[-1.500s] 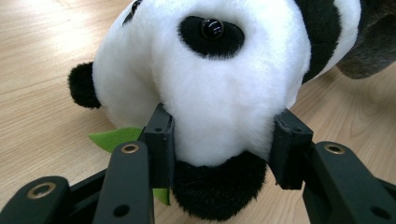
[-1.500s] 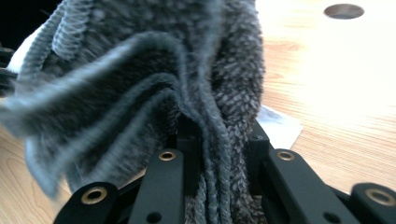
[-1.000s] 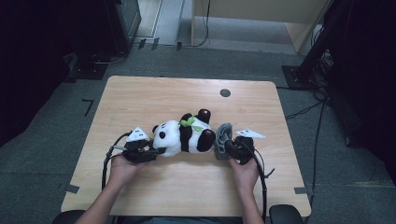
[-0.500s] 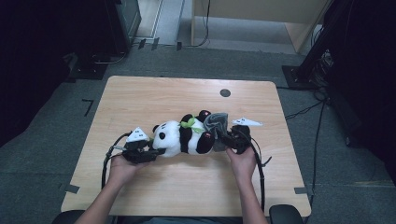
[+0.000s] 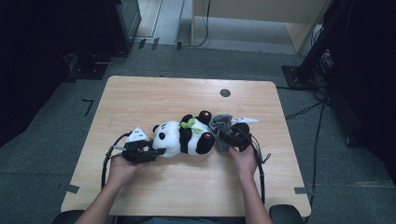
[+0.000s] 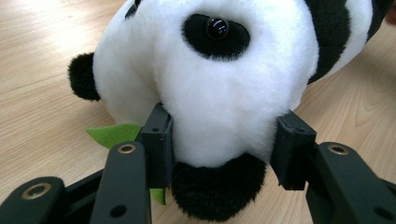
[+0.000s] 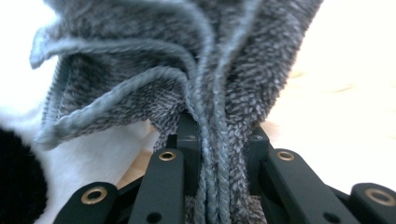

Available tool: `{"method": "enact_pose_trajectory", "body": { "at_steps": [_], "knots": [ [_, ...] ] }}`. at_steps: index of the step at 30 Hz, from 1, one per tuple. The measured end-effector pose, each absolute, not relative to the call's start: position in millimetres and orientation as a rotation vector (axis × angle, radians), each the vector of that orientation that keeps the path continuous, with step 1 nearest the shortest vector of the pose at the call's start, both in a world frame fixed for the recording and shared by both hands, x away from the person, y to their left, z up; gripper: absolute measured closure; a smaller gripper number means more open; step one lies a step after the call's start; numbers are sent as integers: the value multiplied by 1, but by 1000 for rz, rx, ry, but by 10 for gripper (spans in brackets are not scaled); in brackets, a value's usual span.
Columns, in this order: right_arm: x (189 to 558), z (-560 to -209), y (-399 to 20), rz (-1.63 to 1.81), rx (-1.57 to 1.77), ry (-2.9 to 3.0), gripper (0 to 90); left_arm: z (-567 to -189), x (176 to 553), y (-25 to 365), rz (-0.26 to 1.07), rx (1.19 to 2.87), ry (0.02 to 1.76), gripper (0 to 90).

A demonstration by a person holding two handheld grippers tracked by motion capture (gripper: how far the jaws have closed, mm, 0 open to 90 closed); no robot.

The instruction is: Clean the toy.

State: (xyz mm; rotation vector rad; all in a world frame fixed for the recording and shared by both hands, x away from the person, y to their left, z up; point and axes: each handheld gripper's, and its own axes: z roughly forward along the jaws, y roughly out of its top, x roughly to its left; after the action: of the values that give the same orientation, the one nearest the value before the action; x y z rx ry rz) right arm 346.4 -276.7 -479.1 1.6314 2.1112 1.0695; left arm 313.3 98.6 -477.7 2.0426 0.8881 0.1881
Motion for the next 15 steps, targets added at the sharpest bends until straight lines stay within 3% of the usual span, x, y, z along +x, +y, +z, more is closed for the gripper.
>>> {"method": "enact_pose_trajectory", "body": {
  "at_steps": [15],
  "knots": [
    [365, -454, -326, 1152, 1668, 2036, 759, -478, 313, 99, 198, 2038, 886, 484]
  ]
}}
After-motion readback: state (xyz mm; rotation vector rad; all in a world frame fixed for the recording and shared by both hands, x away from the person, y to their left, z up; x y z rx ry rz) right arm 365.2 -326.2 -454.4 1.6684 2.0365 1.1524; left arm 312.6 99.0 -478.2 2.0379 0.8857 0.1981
